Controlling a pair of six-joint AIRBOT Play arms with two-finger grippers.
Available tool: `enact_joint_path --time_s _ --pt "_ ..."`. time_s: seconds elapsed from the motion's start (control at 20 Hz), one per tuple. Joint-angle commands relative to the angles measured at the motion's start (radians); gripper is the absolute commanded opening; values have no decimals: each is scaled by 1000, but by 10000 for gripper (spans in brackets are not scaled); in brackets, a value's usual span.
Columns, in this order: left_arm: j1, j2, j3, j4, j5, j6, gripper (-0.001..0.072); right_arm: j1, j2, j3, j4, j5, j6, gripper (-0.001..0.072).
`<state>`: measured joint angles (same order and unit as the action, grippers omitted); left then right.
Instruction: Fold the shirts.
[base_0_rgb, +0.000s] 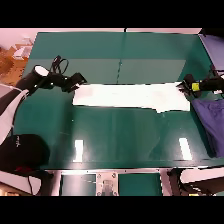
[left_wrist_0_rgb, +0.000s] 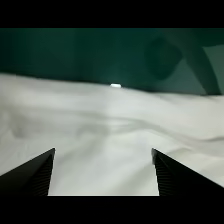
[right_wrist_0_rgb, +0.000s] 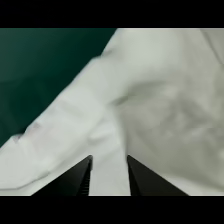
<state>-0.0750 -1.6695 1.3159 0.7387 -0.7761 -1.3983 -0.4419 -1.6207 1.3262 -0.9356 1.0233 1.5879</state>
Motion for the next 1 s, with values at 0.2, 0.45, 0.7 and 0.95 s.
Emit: enact_joint_path --time_s 0.2,0.45,0.7,0.95 --pt "148 -66 241 -25 -297 9 706 -137 -116 261 -17 189 -272 586" --pt "193 -66 269 -38 -393 -19 706 -222 -199 271 -14 295 -364 683" --pt "179 -66 269 -71 -397 -15 706 -217 -399 404 39 479 -406 683" --pt "179 -66 269 -71 -413 -15 706 -216 -535 513 95 617 -420 683"
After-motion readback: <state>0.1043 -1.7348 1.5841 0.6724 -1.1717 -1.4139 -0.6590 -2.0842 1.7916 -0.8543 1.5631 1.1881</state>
